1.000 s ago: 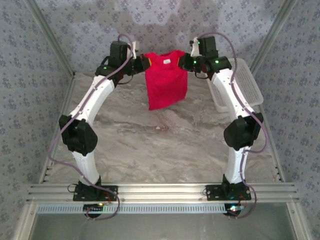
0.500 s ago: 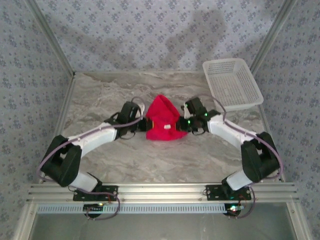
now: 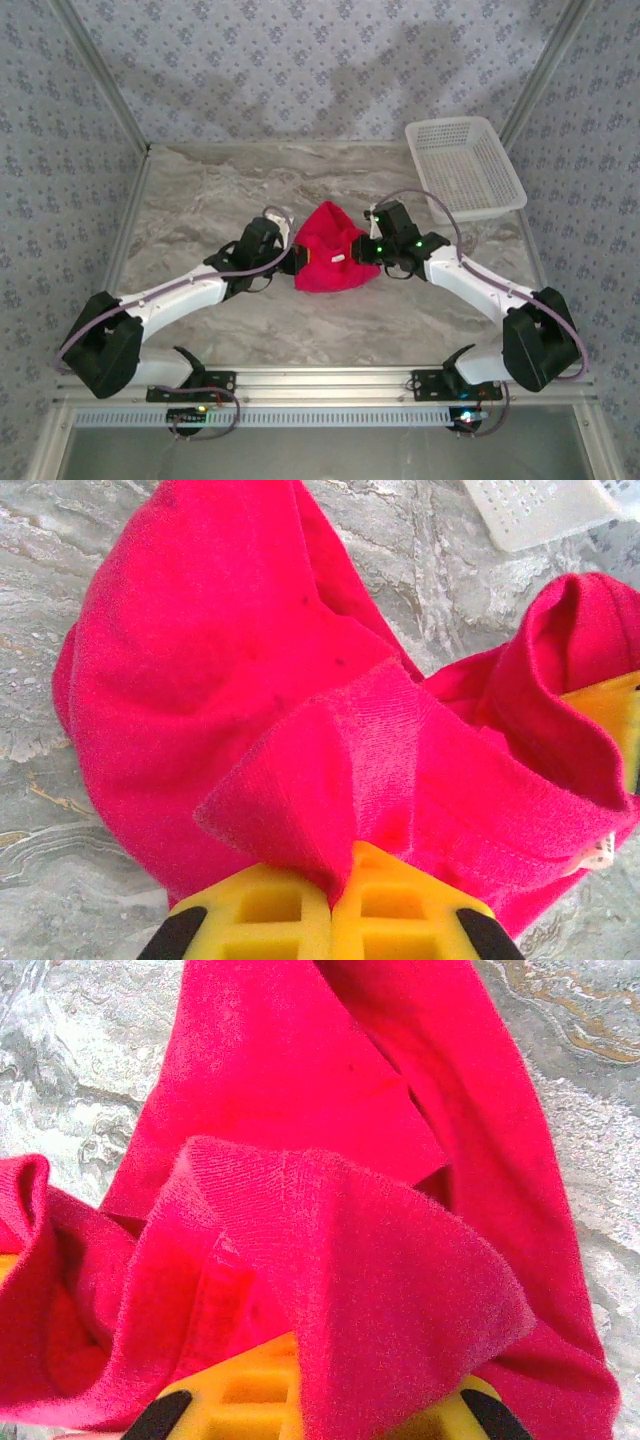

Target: Fold the inside-out t-shirt

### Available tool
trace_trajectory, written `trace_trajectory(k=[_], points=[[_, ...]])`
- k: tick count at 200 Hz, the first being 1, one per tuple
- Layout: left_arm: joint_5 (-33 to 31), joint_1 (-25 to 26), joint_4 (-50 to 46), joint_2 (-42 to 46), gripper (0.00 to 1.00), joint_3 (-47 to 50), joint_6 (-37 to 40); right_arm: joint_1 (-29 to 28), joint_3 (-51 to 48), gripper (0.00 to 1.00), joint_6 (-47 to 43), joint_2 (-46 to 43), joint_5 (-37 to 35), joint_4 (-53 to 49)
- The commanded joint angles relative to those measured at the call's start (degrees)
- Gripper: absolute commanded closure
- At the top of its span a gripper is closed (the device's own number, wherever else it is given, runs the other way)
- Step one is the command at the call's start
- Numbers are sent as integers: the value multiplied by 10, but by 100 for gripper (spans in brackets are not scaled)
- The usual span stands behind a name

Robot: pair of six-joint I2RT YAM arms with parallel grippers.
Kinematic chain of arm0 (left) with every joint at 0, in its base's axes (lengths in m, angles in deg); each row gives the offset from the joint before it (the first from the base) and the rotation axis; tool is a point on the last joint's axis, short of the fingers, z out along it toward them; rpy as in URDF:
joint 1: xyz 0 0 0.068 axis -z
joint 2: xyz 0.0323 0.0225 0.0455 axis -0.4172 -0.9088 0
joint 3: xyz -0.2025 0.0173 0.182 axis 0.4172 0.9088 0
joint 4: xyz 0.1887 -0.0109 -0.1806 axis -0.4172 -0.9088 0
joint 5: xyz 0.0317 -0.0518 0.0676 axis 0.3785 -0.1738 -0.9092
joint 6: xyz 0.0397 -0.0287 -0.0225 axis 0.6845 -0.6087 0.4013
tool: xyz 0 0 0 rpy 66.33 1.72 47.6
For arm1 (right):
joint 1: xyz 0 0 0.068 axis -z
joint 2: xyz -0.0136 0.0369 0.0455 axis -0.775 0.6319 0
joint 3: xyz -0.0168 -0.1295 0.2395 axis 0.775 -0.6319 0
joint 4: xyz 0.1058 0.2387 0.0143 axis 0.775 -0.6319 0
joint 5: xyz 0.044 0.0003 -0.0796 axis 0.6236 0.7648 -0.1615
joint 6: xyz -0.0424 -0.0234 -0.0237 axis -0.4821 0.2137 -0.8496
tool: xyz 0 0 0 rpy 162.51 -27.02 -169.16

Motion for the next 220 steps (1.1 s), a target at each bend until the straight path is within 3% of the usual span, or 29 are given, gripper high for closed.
trace_trajectory(k=[1,51,98,126,165,196,220], points=[[-23,6,0,24,100,-10,16,-2,-18,95,4,-16,-18,4],[-83,59,15,22,100,32,10,-14,-63,93,21,-27,-30,5],[-222,162,38,17,100,111,-23,-44,-176,57,69,-96,-44,7],[-231,169,21,23,100,102,-16,-30,-151,43,59,-147,-69,-58],[-221,169,20,8,100,93,-14,6,-57,44,-6,-117,-67,-98],[-222,169,19,11,100,94,-13,14,29,51,-38,9,-18,-95],[-226,169,16,17,100,95,-12,15,73,51,-42,105,31,-80]])
